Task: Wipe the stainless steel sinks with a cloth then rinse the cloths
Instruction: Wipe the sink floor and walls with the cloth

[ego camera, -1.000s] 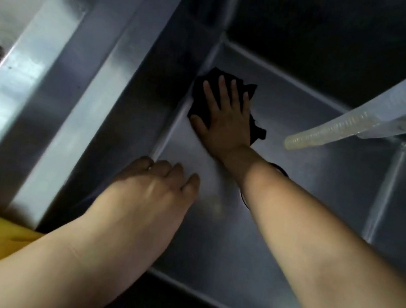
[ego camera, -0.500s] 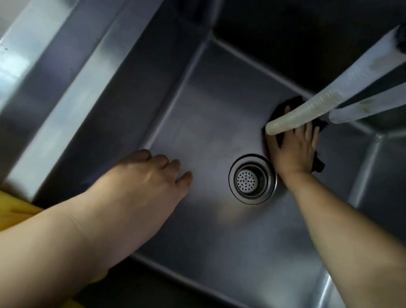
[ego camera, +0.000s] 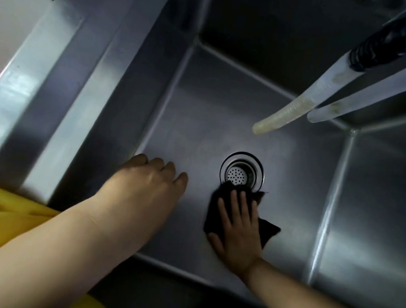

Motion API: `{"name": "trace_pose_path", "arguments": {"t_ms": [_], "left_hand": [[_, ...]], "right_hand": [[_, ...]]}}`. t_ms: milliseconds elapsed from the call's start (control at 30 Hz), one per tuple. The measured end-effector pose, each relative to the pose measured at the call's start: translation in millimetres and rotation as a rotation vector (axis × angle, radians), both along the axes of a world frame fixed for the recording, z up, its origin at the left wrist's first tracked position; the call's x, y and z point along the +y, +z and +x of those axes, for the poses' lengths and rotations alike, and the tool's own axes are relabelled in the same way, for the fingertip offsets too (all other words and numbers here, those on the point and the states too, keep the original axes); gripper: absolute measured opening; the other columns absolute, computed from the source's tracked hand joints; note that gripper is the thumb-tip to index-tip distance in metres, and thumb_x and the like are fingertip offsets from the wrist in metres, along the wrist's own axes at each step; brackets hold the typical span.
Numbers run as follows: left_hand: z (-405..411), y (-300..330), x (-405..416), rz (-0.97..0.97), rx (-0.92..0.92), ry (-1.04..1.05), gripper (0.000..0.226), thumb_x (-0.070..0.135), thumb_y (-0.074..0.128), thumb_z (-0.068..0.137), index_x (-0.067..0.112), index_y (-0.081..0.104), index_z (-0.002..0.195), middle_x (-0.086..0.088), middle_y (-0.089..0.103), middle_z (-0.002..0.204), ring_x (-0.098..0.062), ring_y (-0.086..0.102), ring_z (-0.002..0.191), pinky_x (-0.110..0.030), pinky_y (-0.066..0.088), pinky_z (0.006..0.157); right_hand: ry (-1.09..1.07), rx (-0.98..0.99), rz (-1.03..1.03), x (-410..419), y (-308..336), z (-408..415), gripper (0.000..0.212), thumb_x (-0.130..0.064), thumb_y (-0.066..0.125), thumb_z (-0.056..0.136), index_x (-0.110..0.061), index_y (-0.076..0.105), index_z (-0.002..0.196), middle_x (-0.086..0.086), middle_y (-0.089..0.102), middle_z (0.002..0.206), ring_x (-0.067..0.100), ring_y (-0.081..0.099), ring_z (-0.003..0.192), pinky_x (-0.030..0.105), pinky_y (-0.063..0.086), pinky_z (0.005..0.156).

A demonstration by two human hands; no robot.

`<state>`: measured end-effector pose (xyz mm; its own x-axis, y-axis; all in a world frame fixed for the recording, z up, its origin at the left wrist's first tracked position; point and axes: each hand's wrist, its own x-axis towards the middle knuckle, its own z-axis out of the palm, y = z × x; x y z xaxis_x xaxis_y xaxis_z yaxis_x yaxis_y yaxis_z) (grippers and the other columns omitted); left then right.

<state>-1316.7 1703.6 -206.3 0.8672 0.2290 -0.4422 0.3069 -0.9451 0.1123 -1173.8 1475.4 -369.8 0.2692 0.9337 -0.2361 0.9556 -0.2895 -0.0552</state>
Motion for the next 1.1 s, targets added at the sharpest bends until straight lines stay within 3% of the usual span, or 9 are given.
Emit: {"name": "trace_pose_path", "arguments": {"t_ms": [67,133,233,333,433,533,667,933,1100], "left_hand": [[0.9,-3.9,-2.4,-0.023,-0.014,0.029,0.046,0.021,0.039,0.090,0.018,0.038,0.136,-0.007,0.050,0.131,-0.027,0.050,0.117,-0.036,0.035,0.099],[2.0,-4.3,-1.2,0.001,-0.032,0.018,0.047,0.022,0.035,0.087,0.017,0.046,0.132,-0.008,0.056,0.124,-0.028,0.055,0.110,-0.037,0.041,0.095],[4.0,0.8,1.9,0.023,-0.051,-0.011,0.037,0.021,0.062,0.072,0.011,0.069,0.107,-0.010,0.071,0.092,-0.028,0.068,0.078,-0.037,0.055,0.070],[8.4,8.0,2.6,0.031,-0.098,-0.028,0.039,0.016,0.076,0.058,0.010,0.072,0.096,-0.010,0.071,0.085,-0.028,0.068,0.073,-0.035,0.056,0.064],[12.1,19.1,5.1,0.025,-0.190,-0.074,0.033,0.019,0.057,0.069,0.011,0.073,0.097,-0.009,0.072,0.091,-0.026,0.069,0.077,-0.032,0.057,0.065],[14.8,27.5,7.7,0.012,-0.210,-0.112,0.045,0.023,0.036,0.077,0.013,0.073,0.102,-0.009,0.072,0.099,-0.024,0.070,0.083,-0.031,0.057,0.070],[23.1,34.1,8.8,0.008,-0.222,-0.126,0.047,0.017,0.031,0.079,0.010,0.073,0.101,-0.010,0.072,0.093,-0.025,0.070,0.078,-0.033,0.057,0.068],[21.5,24.0,10.3,0.058,-0.231,-0.087,0.046,0.009,0.028,0.080,0.013,0.074,0.085,-0.006,0.070,0.074,-0.024,0.067,0.064,-0.031,0.056,0.063],[17.9,24.8,6.2,0.097,-0.223,-0.127,0.052,0.012,0.025,0.077,0.010,0.074,0.097,-0.007,0.071,0.076,-0.025,0.067,0.065,-0.033,0.057,0.067]], "right_hand": [[0.114,0.031,0.013,20.6,-4.9,-10.1,0.081,-0.058,0.041,0.086,-0.019,0.013,0.151,0.017,0.014,0.156,0.037,0.008,0.144,0.059,0.011,0.112],[0.189,0.068,0.039,47.0,-8.7,-10.4,0.078,-0.058,0.041,0.088,-0.020,0.014,0.151,0.015,0.013,0.157,0.036,0.008,0.145,0.058,0.009,0.114],[0.184,0.091,0.067,88.2,-9.8,0.0,0.074,-0.057,0.040,0.090,-0.021,0.019,0.151,0.013,0.016,0.157,0.033,0.009,0.146,0.055,0.008,0.116],[0.093,0.095,0.061,128.3,-6.2,18.8,0.070,-0.056,0.033,0.090,-0.020,0.022,0.150,0.013,0.018,0.157,0.032,0.010,0.145,0.052,0.009,0.117],[-0.072,0.083,0.045,161.7,-2.8,49.0,0.072,-0.058,0.026,0.091,-0.023,0.013,0.151,0.009,0.006,0.159,0.030,0.000,0.146,0.046,-0.001,0.117],[-0.182,0.055,0.025,177.2,-2.1,77.9,0.071,-0.058,0.025,0.094,-0.026,-0.003,0.151,0.008,-0.005,0.160,0.029,-0.009,0.146,0.042,-0.014,0.115],[-0.244,0.039,-0.001,181.9,-3.9,75.2,0.071,-0.055,0.023,0.094,-0.028,-0.016,0.147,0.009,-0.014,0.159,0.030,-0.016,0.144,0.046,-0.017,0.114],[-0.060,0.061,0.037,261.2,-7.9,58.9,0.072,-0.056,0.030,0.092,-0.027,0.001,0.152,0.008,-0.003,0.160,0.032,-0.010,0.145,0.049,-0.015,0.112],[0.016,0.029,0.054,287.4,-4.1,93.9,0.071,-0.059,0.031,0.092,-0.029,0.006,0.152,0.006,0.001,0.160,0.029,-0.005,0.146,0.047,-0.011,0.114]]}}
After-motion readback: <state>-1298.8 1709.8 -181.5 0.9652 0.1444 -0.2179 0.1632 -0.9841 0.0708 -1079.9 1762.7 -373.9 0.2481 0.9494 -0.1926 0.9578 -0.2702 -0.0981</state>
